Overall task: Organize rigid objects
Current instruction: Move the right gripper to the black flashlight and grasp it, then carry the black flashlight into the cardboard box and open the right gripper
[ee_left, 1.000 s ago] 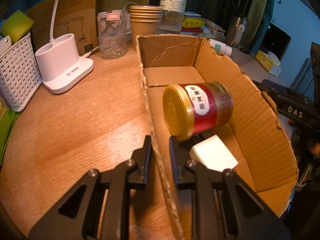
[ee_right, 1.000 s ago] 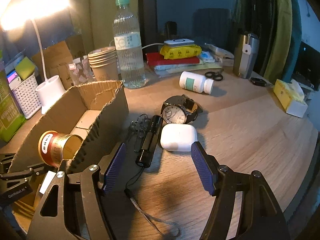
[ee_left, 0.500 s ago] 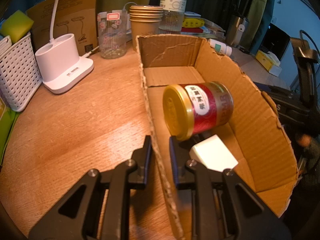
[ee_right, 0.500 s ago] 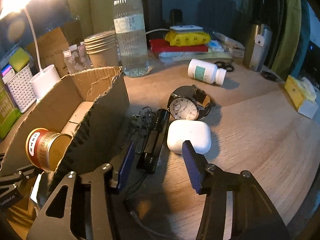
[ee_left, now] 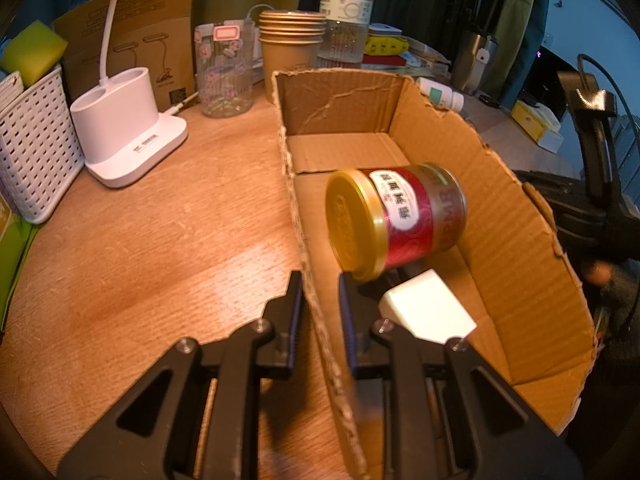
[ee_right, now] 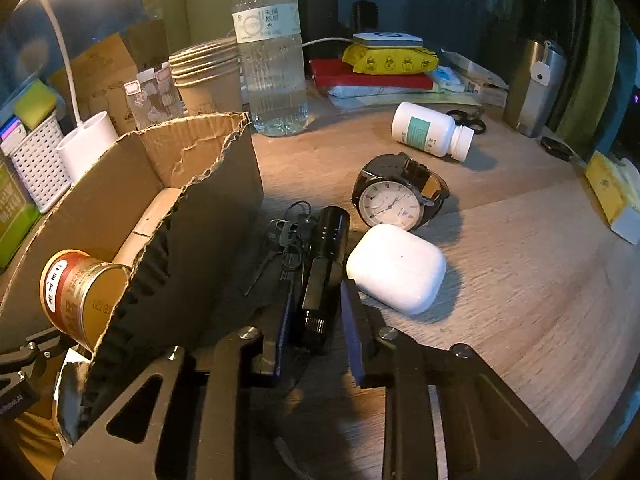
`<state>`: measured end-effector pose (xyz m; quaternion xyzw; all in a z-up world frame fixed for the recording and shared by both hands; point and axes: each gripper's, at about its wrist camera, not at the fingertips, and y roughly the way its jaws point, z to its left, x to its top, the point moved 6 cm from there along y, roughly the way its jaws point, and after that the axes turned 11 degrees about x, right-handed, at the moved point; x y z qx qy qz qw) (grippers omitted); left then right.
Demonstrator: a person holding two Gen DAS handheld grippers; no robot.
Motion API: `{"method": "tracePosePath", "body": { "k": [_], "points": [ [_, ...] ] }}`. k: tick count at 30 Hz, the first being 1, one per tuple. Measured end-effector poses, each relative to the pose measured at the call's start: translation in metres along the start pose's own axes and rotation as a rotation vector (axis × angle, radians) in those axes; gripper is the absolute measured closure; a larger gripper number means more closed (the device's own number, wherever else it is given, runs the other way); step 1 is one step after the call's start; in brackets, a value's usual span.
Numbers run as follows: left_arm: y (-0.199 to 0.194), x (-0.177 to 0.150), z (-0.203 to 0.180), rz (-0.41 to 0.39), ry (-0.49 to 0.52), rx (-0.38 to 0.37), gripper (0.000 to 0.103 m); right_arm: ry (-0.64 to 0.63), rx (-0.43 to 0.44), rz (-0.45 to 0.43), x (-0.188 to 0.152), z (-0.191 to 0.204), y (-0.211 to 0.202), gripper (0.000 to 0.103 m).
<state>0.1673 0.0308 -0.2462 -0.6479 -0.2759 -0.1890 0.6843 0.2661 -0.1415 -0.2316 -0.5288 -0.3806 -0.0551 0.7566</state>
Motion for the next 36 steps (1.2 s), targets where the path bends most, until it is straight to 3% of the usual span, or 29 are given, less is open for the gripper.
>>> {"method": "tracePosePath", "body": {
  "k": [11,23,36],
  "points": [
    [0.000,0.000,0.000,0.000,0.000,0.000,0.084,0.031,0.023,-0.064,0.004,-0.003,-0.021,0.082],
    [0.000,0.000,0.000,0.000,0.000,0.000,0.084,-0.001,0.028,-0.176,0.017,0.013,-0.071,0.082],
    [0.000,0.000,0.000,0.000,0.000,0.000,0.084,-0.091,0.056,-0.330,0.033,0.061,-0.141,0.082]
  ]
}}
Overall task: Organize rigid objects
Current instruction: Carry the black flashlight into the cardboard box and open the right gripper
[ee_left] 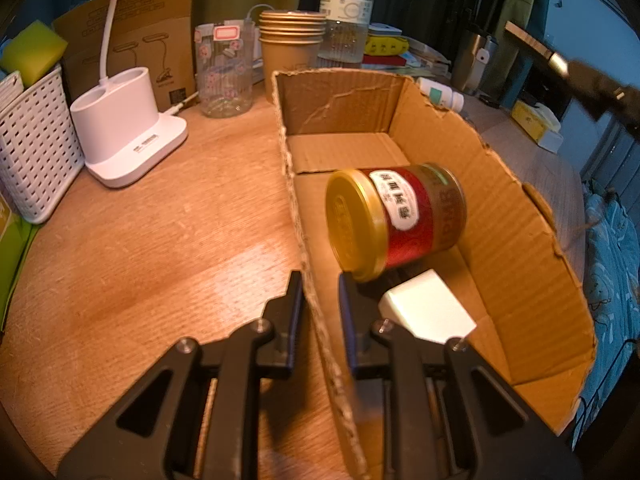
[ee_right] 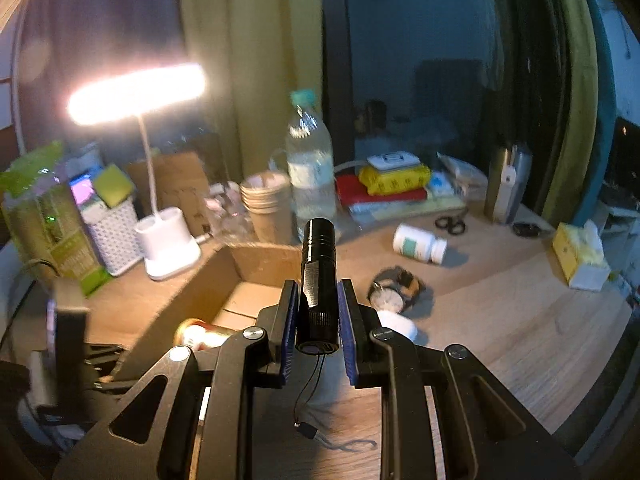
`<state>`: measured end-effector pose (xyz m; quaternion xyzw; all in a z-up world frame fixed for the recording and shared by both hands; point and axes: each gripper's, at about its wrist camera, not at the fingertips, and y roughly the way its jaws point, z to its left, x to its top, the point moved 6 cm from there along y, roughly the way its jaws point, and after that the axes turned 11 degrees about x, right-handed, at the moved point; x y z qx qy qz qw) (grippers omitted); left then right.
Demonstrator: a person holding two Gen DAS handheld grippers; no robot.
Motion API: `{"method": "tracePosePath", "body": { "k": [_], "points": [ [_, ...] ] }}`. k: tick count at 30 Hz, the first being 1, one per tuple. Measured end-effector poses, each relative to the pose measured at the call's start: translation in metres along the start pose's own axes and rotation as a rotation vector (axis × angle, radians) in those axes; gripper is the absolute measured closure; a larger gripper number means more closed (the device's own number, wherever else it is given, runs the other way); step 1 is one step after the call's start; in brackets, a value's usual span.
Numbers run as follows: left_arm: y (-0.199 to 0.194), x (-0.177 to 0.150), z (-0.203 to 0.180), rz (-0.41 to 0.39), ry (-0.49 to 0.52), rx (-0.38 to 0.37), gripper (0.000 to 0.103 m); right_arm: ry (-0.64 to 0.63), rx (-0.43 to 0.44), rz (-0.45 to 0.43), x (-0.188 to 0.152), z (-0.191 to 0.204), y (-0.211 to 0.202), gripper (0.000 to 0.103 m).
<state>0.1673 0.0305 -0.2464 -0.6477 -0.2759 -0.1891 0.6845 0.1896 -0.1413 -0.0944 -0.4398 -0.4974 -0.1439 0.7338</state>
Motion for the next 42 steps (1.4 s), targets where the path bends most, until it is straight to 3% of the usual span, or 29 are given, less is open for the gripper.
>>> {"method": "tracePosePath", "body": {
  "k": [9,31,42],
  "points": [
    [0.000,0.000,0.000,0.000,0.000,0.000,0.084,-0.062,0.070,-0.076,0.020,0.040,-0.028,0.082],
    [0.000,0.000,0.000,0.000,0.000,0.000,0.084,-0.115,0.216,-0.168,0.038,0.112,-0.058,0.081],
    [0.000,0.000,0.000,0.000,0.000,0.000,0.084,-0.099,0.186,-0.124,0.028,0.114,-0.031,0.081]
  ]
}}
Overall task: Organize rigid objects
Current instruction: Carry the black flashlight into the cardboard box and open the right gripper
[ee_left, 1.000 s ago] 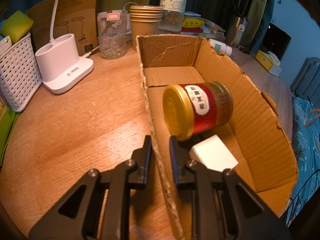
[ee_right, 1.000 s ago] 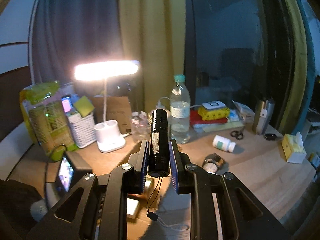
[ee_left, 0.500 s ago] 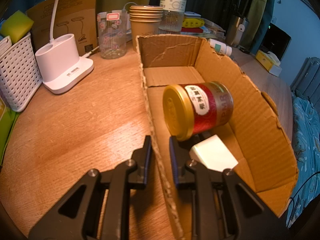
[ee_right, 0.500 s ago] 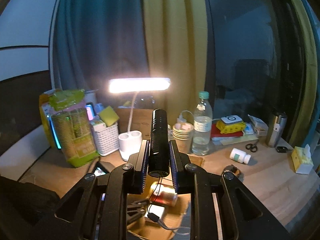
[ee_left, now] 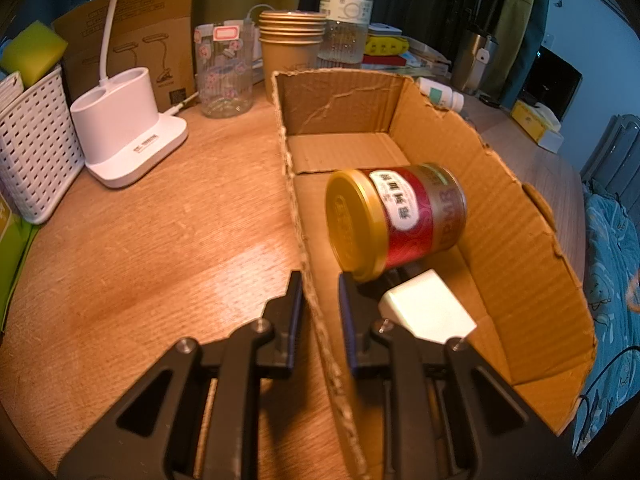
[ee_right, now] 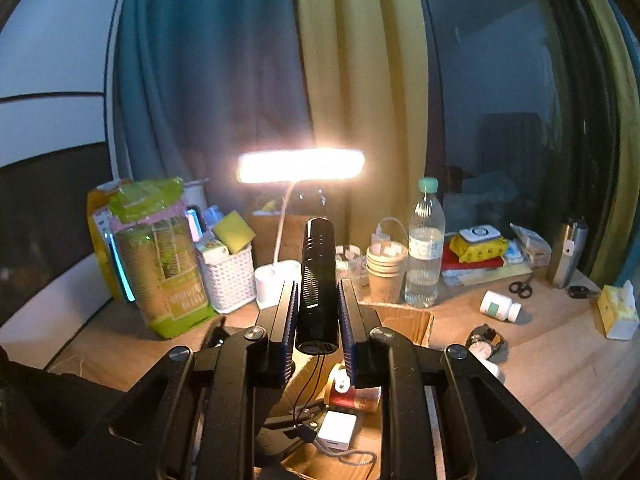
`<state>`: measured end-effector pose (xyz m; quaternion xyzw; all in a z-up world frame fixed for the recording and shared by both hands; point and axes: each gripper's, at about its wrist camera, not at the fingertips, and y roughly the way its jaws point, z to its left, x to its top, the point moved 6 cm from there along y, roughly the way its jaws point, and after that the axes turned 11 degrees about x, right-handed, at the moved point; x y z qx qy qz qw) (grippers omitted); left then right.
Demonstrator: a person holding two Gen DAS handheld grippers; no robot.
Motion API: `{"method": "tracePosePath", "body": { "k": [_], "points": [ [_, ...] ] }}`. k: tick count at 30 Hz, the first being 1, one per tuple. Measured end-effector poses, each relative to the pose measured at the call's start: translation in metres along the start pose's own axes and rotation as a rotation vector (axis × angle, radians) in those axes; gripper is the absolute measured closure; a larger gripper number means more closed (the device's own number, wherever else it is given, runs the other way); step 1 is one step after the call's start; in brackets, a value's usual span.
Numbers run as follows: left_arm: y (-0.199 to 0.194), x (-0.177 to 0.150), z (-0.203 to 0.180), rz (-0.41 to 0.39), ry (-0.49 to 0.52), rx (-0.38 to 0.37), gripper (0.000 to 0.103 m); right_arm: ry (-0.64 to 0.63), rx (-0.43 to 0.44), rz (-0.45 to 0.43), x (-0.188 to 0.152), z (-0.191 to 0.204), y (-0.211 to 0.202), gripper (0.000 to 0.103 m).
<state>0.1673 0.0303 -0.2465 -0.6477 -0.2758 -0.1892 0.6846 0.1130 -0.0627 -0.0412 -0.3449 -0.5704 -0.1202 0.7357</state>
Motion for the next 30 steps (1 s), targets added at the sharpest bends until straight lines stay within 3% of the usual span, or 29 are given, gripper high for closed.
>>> {"method": "tracePosePath", "body": {
  "k": [9,30],
  "points": [
    [0.000,0.000,0.000,0.000,0.000,0.000,0.084,0.081,-0.081,0.109,-0.046,-0.035,0.035,0.082],
    [0.000,0.000,0.000,0.000,0.000,0.001,0.084,0.128,-0.208,0.269,-0.102,-0.071,0.061,0.082]
  ]
}}
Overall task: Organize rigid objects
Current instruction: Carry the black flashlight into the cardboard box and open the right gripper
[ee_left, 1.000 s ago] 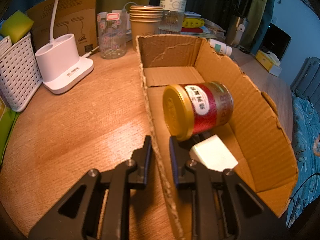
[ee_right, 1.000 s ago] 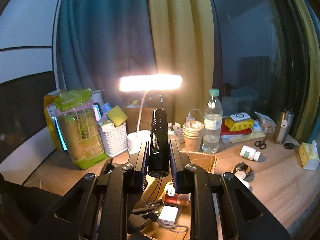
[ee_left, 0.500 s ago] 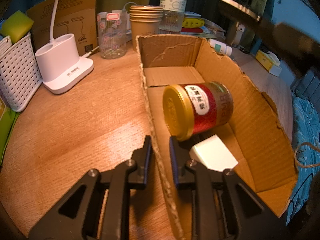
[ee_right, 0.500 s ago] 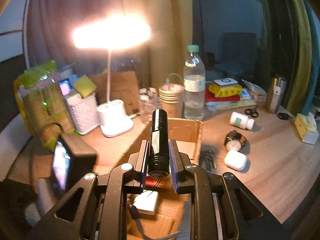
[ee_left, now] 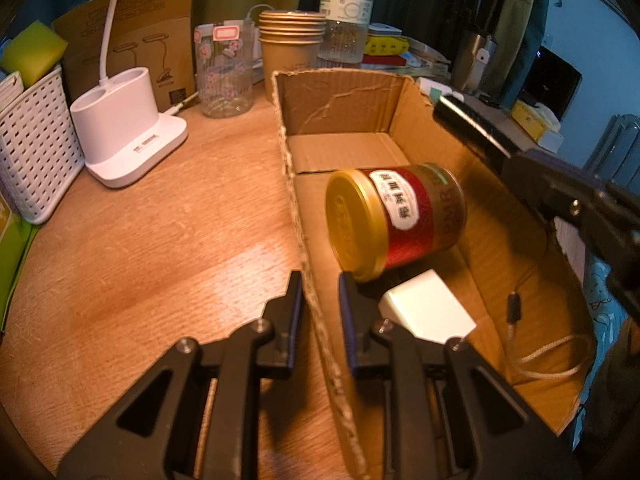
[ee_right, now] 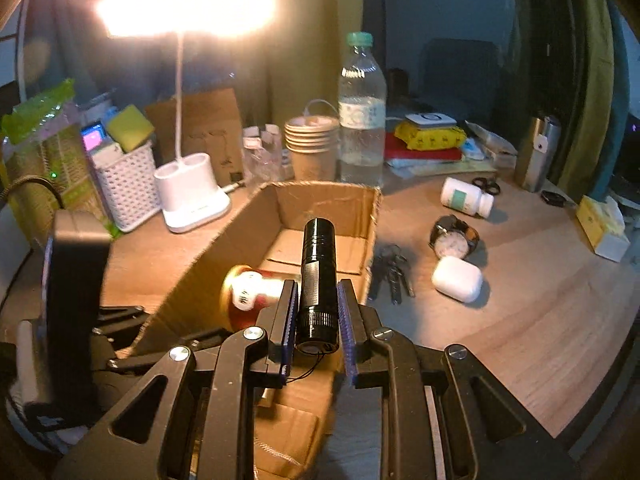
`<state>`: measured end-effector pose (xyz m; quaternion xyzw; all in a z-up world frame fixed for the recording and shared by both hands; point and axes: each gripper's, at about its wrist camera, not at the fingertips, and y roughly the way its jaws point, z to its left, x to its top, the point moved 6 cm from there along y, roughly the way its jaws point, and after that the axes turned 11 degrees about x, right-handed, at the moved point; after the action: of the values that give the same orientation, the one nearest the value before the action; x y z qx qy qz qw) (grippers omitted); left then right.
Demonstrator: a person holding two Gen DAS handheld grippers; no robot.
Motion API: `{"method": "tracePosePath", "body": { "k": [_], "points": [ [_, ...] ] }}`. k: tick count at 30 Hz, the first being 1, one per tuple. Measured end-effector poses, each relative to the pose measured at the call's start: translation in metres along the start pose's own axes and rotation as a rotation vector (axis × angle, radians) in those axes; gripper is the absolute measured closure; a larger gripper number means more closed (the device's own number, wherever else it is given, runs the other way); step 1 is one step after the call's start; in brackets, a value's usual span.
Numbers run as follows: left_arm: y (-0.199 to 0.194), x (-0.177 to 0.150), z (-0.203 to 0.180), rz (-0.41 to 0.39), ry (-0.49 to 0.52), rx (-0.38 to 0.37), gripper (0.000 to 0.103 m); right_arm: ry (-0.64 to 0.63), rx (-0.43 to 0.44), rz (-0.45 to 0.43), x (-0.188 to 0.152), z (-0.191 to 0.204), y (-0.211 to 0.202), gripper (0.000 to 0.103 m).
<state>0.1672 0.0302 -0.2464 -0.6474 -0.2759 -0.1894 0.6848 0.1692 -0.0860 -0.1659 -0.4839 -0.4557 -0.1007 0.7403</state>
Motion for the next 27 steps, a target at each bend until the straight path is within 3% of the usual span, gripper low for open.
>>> {"method": "tracePosePath", "body": {
  "k": [12,21,27],
  "points": [
    [0.000,0.000,0.000,0.001,0.001,-0.001,0.084,-0.069,-0.075,0.049,-0.012,0.007,0.004,0.082],
    [-0.002,0.001,0.002,0.002,0.002,-0.002,0.084,-0.069,-0.044,0.050,-0.011,0.011,0.002,0.082],
    [-0.002,0.001,0.002,0.002,0.002,-0.002,0.084,-0.042,-0.027,0.001,-0.003,0.006,-0.011,0.081]
  ]
}}
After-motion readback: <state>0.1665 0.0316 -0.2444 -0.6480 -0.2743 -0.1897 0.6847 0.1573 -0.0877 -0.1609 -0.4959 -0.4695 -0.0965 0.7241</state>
